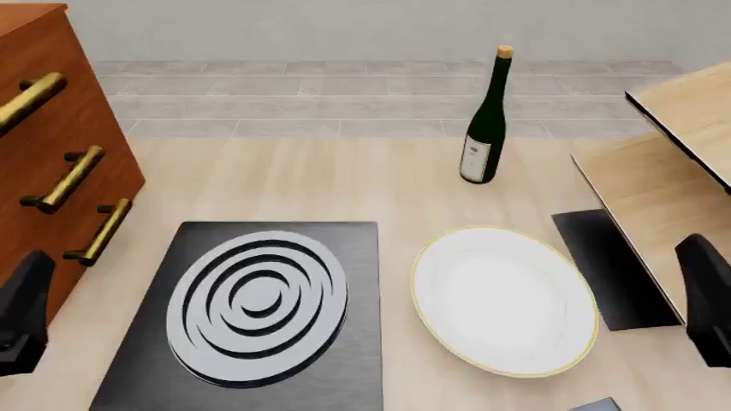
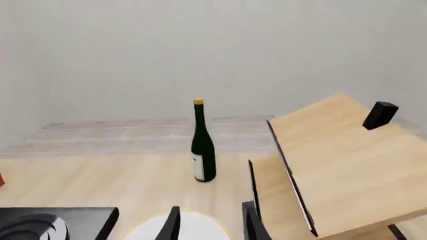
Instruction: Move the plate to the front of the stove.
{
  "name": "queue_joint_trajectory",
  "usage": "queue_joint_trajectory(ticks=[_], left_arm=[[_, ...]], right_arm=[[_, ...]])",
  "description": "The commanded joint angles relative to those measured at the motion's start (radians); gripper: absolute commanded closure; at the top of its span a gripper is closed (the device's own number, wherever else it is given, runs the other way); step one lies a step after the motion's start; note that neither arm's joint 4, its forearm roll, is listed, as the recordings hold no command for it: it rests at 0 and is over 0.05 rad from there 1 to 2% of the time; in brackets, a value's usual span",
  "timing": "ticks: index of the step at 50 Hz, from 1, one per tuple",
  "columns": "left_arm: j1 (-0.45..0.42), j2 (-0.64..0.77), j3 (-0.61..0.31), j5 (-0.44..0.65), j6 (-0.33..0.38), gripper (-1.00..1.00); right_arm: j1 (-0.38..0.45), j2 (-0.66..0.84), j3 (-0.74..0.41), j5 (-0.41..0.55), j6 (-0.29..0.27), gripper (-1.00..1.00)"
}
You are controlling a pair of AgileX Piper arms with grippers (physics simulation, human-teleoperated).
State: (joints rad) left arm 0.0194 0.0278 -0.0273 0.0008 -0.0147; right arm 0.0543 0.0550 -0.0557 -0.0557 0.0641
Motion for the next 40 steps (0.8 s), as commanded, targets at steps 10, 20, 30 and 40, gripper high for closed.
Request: queue_joint_trajectory(ticks=[10, 20, 30, 40], left_arm=[[-0.046, -0.025, -0.009, -0.009, 0.141, -1.00], [-0.140, 0.043, -0.117, -0.015, 0.222, -1.00], [-0.220, 0.178, -0.186, -0.082, 0.275, -1.00], [-0.339, 0.412, -0.273, -0.172, 0.353, -1.00]], right_arm=[[-0.053, -0.052, 0.052, 0.051, -0.038, -1.00], [-0.053, -0.051, 0.052, 0.052, -0.037, -1.00], [-0.053, -0.051, 0.052, 0.052, -0.037, -1.00], [-0.053, -0.050, 0.052, 0.053, -0.036, -1.00]])
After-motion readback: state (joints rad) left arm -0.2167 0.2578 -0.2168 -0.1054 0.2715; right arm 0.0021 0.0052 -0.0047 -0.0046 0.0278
